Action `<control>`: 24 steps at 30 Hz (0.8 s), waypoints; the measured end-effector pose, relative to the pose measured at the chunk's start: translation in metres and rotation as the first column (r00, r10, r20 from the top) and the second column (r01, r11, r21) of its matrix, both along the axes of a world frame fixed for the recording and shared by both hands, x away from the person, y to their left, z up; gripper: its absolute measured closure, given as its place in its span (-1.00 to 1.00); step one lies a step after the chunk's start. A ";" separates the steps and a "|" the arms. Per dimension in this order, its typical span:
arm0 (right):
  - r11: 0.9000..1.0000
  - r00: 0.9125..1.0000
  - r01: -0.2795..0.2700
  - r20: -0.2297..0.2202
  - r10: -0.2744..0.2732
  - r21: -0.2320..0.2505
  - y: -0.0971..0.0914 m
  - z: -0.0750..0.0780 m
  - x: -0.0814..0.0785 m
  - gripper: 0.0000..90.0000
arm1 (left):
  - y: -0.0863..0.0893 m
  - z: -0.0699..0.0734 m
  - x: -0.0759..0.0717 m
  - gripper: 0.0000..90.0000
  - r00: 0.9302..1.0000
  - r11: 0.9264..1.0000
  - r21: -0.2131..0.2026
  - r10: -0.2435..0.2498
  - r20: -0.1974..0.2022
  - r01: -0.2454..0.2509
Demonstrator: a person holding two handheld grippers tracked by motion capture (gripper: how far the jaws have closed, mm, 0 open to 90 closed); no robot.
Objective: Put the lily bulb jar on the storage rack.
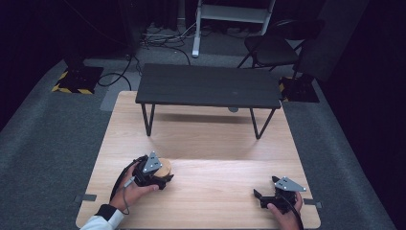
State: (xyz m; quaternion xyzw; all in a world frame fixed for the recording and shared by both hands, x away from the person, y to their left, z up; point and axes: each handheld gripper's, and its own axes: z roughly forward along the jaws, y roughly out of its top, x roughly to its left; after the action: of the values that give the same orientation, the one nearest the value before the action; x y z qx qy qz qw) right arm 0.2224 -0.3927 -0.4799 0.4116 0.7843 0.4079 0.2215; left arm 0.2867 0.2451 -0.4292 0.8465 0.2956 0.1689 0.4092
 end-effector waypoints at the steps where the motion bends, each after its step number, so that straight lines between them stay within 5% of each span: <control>1: 1.000 1.000 0.000 0.000 0.000 0.000 0.000 0.000 0.000 -1.00 | 0.000 0.000 0.000 -0.45 1.000 1.000 0.000 0.000 0.000 0.000; 15: 1.000 1.000 0.000 0.000 0.000 0.000 0.000 0.000 0.000 -1.00 | -0.001 0.015 0.007 -0.43 1.000 1.000 -0.009 0.023 -0.021 -0.023; 24: 1.000 1.000 0.000 0.000 0.000 0.000 0.000 0.000 0.000 -1.00 | -0.011 0.069 0.031 -0.43 1.000 0.999 -0.054 0.006 -0.002 -0.006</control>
State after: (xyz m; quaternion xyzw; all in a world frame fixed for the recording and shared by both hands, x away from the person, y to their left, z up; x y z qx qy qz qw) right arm 0.2224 -0.3927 -0.4799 0.4115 0.7843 0.4079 0.2216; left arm 0.3179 0.2340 -0.3600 0.8345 0.3031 0.1612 0.4309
